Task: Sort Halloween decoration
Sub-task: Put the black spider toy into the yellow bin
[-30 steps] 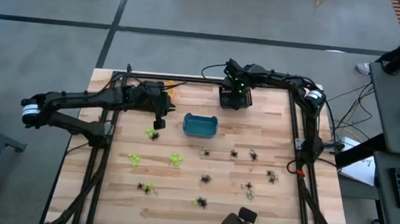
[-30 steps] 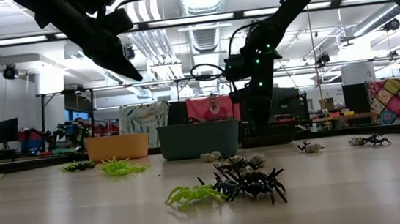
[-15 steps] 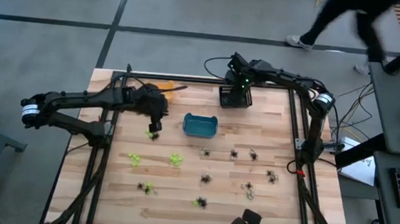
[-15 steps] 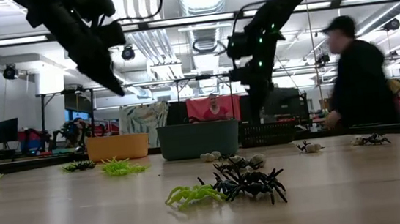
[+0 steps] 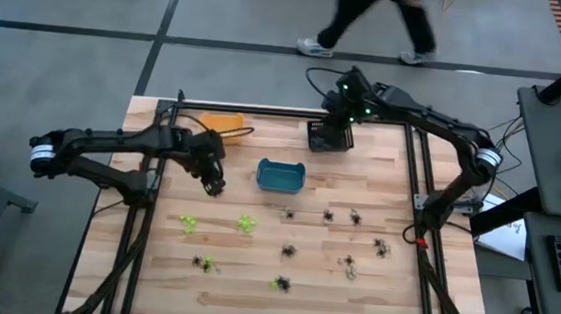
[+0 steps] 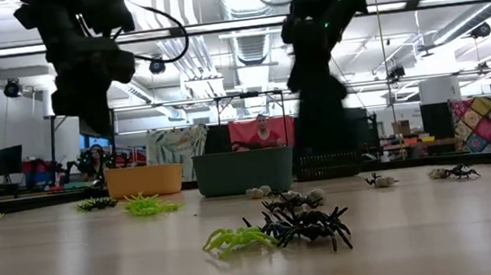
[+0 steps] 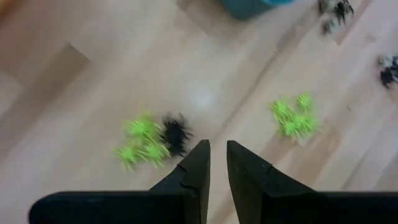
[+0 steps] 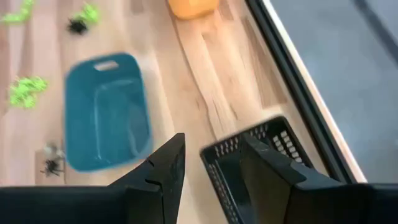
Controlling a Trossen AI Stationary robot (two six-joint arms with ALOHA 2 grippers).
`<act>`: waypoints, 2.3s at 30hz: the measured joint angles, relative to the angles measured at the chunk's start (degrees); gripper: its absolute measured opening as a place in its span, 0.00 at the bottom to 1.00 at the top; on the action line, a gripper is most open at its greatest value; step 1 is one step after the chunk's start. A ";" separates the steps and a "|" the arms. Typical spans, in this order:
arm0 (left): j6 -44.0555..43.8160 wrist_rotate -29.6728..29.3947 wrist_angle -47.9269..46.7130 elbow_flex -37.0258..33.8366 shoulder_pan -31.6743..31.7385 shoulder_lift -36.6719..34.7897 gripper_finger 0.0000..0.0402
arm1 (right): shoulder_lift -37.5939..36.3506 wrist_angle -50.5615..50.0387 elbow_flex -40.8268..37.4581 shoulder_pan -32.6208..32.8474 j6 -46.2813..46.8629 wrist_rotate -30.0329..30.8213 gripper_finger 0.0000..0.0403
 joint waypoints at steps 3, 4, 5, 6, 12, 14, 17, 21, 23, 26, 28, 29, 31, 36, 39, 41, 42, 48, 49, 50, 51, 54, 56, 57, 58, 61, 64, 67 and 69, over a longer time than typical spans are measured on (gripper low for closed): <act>-2.79 -0.58 -0.34 -0.02 -3.41 0.00 0.09 | -2.49 2.32 -2.03 1.56 1.00 -0.03 0.36; -3.09 -1.23 -0.34 -0.11 -4.49 0.00 0.09 | -3.24 3.00 -2.80 2.04 1.34 0.00 0.36; -2.48 -1.76 -0.35 -0.30 -5.62 0.00 0.09 | -3.96 3.75 -3.62 2.56 1.85 0.00 0.36; 0.09 -2.07 -0.21 -0.67 -6.87 -0.04 0.09 | -4.61 4.44 -4.37 3.08 2.15 0.00 0.36; 10.80 -5.59 7.31 -6.76 -15.52 -1.24 0.09 | -6.89 5.12 -7.56 6.72 3.51 0.01 0.36; 10.79 -6.60 10.94 -8.83 -16.65 -1.51 0.09 | -7.76 5.30 -8.91 7.99 3.92 0.00 0.36; 10.52 -6.55 15.65 -11.96 -17.52 -2.12 0.09 | -9.29 6.42 -11.23 9.95 5.31 -0.02 0.36; 10.80 -7.10 19.12 -16.17 -17.61 -3.29 0.09 | -12.10 12.35 -16.18 12.10 6.95 0.03 0.36; 10.79 -7.69 19.84 -17.79 -17.64 -3.61 0.09 | -13.83 15.65 -18.99 12.75 8.18 0.04 0.36; 10.37 -7.95 21.90 -19.30 -17.62 -4.08 0.11 | -15.89 20.87 -22.89 13.36 10.09 0.24 0.36; 9.89 -8.32 22.24 -19.74 -17.61 -4.33 0.13 | -16.90 22.67 -25.09 13.42 10.40 0.50 0.36; 9.52 -9.13 22.08 -19.87 -17.61 -4.35 0.14 | -17.22 23.65 -26.04 13.42 10.44 0.54 0.36; 8.43 -11.40 22.00 -20.04 -17.59 -4.35 0.17 | -17.38 24.25 -27.30 13.40 10.65 0.56 0.36; 4.35 -17.32 19.93 -20.41 -17.61 -3.61 0.26 | -17.04 28.05 -29.79 13.42 12.14 0.75 0.36; 3.00 -20.14 18.57 -20.41 -17.59 -2.94 0.28 | -17.01 28.96 -30.72 13.40 12.52 1.14 0.36; 2.90 -20.63 18.92 -20.41 -17.66 -2.56 0.29 | -17.01 29.55 -30.83 13.40 12.53 1.16 0.36; 2.95 -20.65 18.96 -20.41 -17.70 -2.37 0.29 | -17.01 29.71 -30.83 13.40 12.50 1.16 0.36; 2.69 -21.72 20.37 -20.83 -17.70 -0.91 0.29 | -16.91 29.72 -30.83 13.40 12.38 1.16 0.36; 2.64 -21.73 21.22 -21.09 -17.70 -0.58 0.29 | -16.89 29.71 -30.83 13.40 12.35 1.18 0.36; 2.61 -21.70 22.39 -21.35 -17.70 -0.22 0.29 | -16.88 29.71 -30.83 13.40 12.34 1.18 0.36; 2.62 -21.68 23.56 -21.54 -17.70 0.15 0.29 | -16.88 29.71 -30.83 13.40 12.33 1.18 0.36; 2.16 -21.87 24.30 -21.88 -17.70 1.41 0.29 | -16.88 29.71 -30.83 13.40 12.23 1.90 0.36; 0.92 -22.83 23.86 -21.99 -17.70 2.35 0.29 | -16.88 29.71 -30.83 13.40 12.19 2.03 0.36; 0.26 -22.96 23.87 -22.16 -17.70 2.71 0.29 | -16.88 29.71 -30.83 13.40 12.21 2.05 0.36; -0.32 -23.05 23.88 -22.30 -17.70 3.18 0.29 | -16.88 29.71 -30.83 13.40 12.21 2.05 0.36; -1.71 -23.12 24.25 -22.84 -17.72 4.52 0.29 | -16.88 29.70 -30.83 13.40 12.21 2.04 0.36; -2.16 -23.49 25.65 -23.28 -17.77 5.73 0.29 | -16.88 29.71 -30.83 13.40 12.21 2.05 0.36; -2.17 -23.50 26.08 -23.32 -17.77 6.32 0.28 | -16.88 29.71 -30.83 13.40 12.38 2.05 0.36; -2.17 -23.47 26.09 -23.36 -17.75 6.16 0.27 | -16.88 29.71 -30.83 13.40 12.39 2.04 0.36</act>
